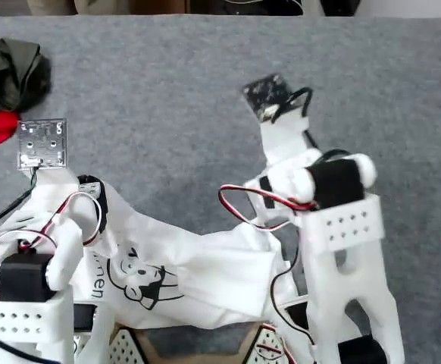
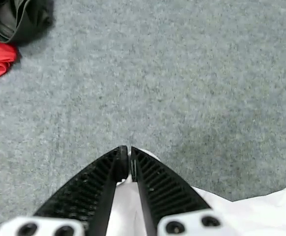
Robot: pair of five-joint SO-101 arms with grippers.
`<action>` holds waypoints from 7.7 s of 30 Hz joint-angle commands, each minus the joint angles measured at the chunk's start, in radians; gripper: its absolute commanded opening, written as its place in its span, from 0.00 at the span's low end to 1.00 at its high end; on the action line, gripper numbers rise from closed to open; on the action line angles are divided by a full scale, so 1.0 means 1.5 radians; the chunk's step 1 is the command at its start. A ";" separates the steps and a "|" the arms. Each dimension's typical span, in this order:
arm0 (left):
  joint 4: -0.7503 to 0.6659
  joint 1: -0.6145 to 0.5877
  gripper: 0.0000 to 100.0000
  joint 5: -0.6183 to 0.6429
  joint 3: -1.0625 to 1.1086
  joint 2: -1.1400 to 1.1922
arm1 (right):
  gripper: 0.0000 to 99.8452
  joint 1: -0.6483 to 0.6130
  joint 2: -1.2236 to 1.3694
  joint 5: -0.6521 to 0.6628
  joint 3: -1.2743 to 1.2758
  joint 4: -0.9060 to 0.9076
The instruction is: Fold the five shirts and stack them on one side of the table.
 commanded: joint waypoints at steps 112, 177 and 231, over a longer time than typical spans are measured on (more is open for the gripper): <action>-0.052 -0.023 0.23 -0.018 0.113 -0.009 | 0.06 0.112 0.687 0.023 -0.367 -0.077; -0.053 -0.021 0.23 -0.018 0.111 -0.004 | 0.11 0.081 0.747 -0.019 -0.419 -0.008; -0.049 -0.021 0.23 -0.018 0.114 -0.004 | 0.00 0.074 0.747 -0.033 -0.509 -0.046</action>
